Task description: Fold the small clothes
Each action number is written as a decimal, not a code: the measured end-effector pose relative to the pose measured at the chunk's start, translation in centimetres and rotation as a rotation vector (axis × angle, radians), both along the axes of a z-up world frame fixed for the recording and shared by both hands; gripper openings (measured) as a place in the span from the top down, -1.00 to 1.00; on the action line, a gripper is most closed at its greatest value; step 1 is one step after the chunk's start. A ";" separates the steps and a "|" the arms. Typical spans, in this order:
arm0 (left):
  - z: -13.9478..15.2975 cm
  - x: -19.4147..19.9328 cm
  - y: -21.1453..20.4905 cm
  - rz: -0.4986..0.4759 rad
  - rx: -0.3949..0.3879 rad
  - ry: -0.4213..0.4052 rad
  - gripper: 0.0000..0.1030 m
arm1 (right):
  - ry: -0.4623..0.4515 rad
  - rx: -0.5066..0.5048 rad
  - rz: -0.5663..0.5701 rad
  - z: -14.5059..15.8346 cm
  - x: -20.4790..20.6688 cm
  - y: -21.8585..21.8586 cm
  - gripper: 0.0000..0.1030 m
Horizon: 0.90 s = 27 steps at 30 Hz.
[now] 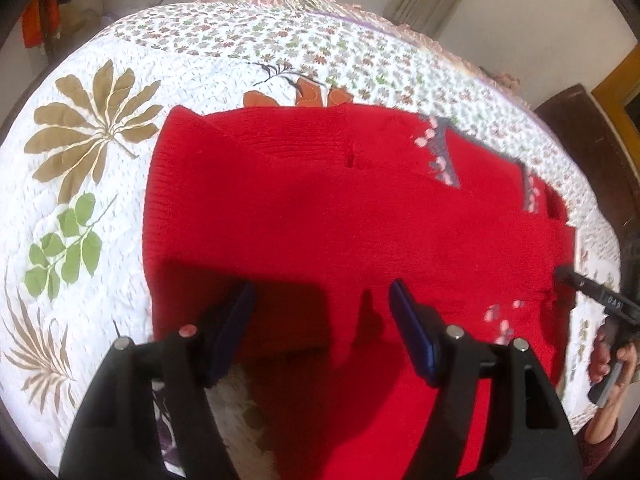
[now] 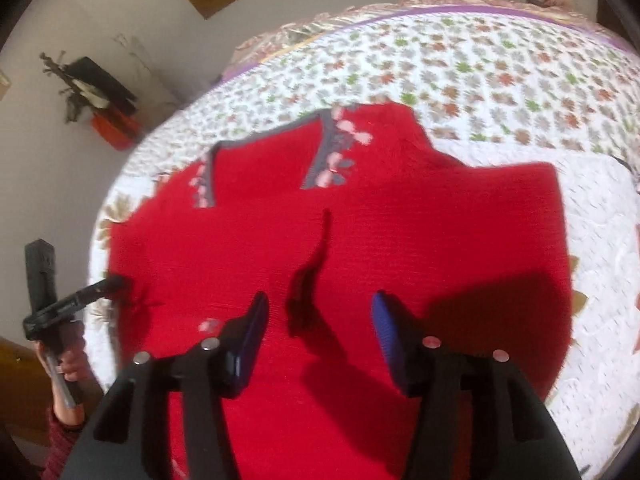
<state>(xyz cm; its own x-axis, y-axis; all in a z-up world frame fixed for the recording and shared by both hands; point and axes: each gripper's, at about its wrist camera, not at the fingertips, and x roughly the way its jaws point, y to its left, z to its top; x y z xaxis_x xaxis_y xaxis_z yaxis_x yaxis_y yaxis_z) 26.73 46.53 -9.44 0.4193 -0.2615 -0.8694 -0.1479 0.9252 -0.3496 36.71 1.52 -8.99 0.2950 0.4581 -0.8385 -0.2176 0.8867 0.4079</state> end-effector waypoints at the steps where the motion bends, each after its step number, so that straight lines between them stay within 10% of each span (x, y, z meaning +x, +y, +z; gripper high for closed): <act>1: 0.4 -0.2 0.1 0.002 -0.006 -0.007 -0.36 | -0.004 0.013 0.015 0.2 0.2 0.6 -0.19; 6: 2.5 -1.2 1.7 0.034 0.034 -0.041 -0.45 | 0.039 -0.002 0.057 -1.2 1.2 3.7 -0.14; 11: 2.5 -1.6 4.1 0.096 0.052 -0.029 -0.45 | 0.014 -0.018 0.085 -1.5 1.0 5.7 0.92; 21: 1.3 -1.0 4.1 0.112 0.081 -0.015 -0.45 | -0.165 0.038 0.012 5.8 -0.6 -0.3 0.94; 27: 0.0 0.7 1.4 0.079 0.155 0.013 -0.45 | -0.106 -0.037 -0.062 3.5 -0.1 -4.0 0.93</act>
<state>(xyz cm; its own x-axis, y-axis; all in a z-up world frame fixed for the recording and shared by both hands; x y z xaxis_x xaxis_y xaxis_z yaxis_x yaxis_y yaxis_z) 27.47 47.93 -9.45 0.4217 -0.0904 -0.9022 -0.2257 0.9533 -0.2010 36.65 -2.47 -5.46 0.4095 0.4055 -0.8172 -0.2023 0.9138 0.3521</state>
